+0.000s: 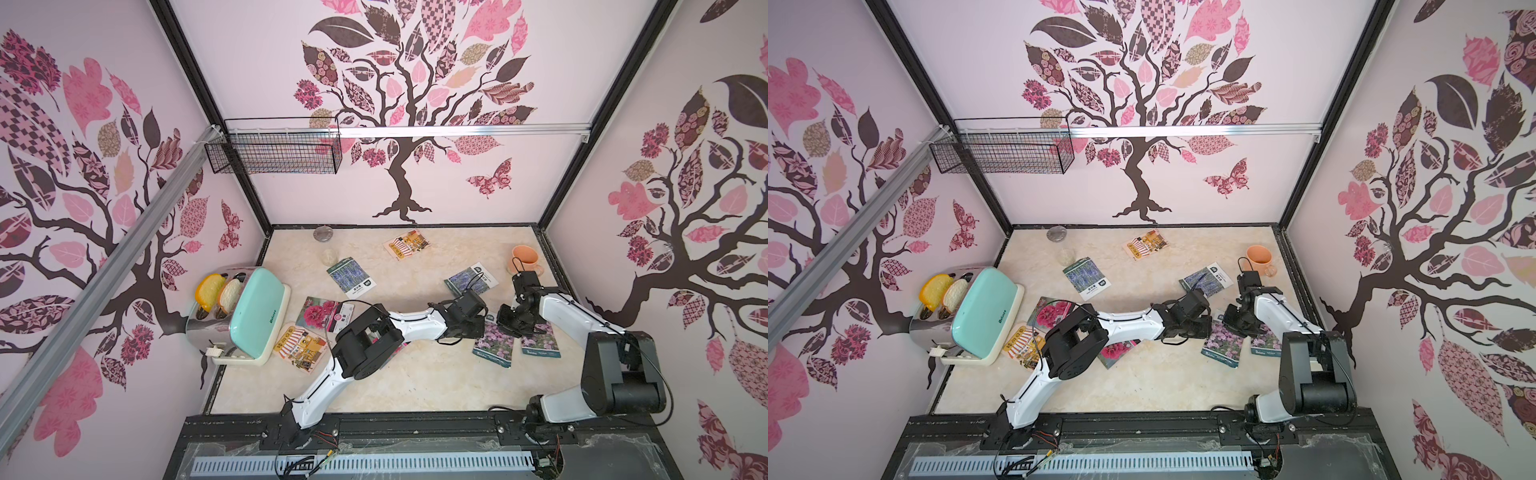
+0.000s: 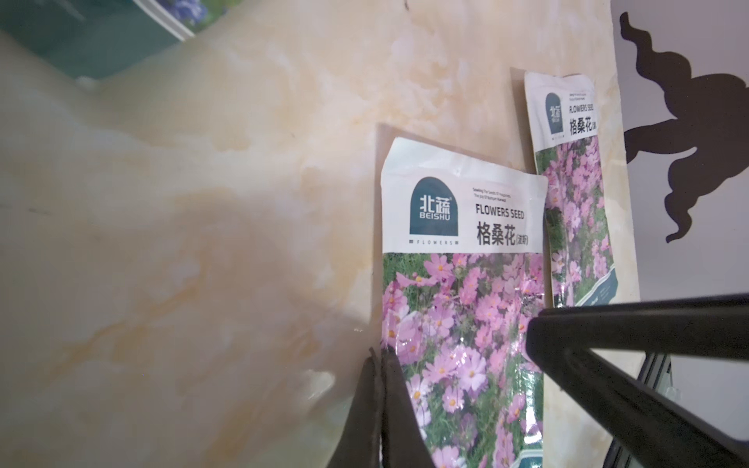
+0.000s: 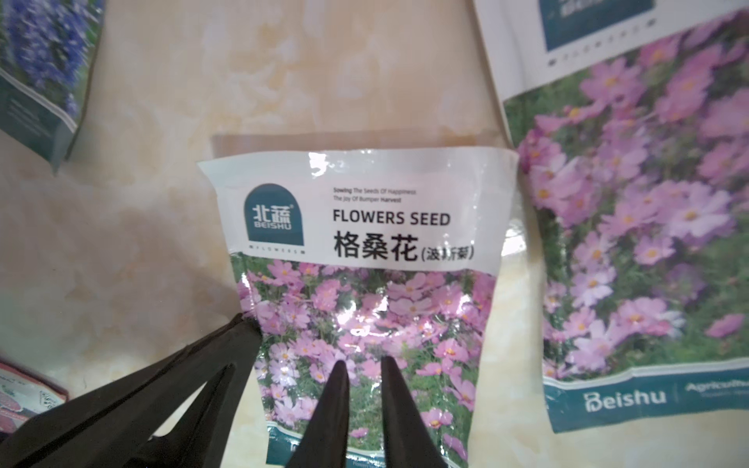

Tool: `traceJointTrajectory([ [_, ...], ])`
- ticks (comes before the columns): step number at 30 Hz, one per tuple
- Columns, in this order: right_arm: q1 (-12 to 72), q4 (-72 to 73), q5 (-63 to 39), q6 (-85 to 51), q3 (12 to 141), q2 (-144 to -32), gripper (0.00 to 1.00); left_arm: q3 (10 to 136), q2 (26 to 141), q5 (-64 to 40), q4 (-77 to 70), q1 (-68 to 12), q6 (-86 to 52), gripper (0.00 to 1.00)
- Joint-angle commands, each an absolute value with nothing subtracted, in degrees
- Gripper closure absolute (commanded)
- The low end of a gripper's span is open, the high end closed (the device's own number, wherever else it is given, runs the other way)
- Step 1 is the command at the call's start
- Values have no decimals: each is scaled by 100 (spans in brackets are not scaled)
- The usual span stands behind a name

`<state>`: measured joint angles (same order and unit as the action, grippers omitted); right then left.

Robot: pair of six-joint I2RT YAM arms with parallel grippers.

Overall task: Arrange the seed packets in a row
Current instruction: Place the seed packet at the center of the board.

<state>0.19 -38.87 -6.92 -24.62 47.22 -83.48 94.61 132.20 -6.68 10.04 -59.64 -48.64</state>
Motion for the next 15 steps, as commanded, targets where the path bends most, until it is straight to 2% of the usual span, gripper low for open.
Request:
traceJointTrajectory([
  [1, -18, -3999, -519, -2697, 4592, -8358, 79, 9494, 13297, -536, 1137, -6072, -4982, 100],
  [15, -18, -3725, -327, -2575, 4936, -9223, 75, 9379, 13206, -536, 1130, -6144, -5023, 100],
])
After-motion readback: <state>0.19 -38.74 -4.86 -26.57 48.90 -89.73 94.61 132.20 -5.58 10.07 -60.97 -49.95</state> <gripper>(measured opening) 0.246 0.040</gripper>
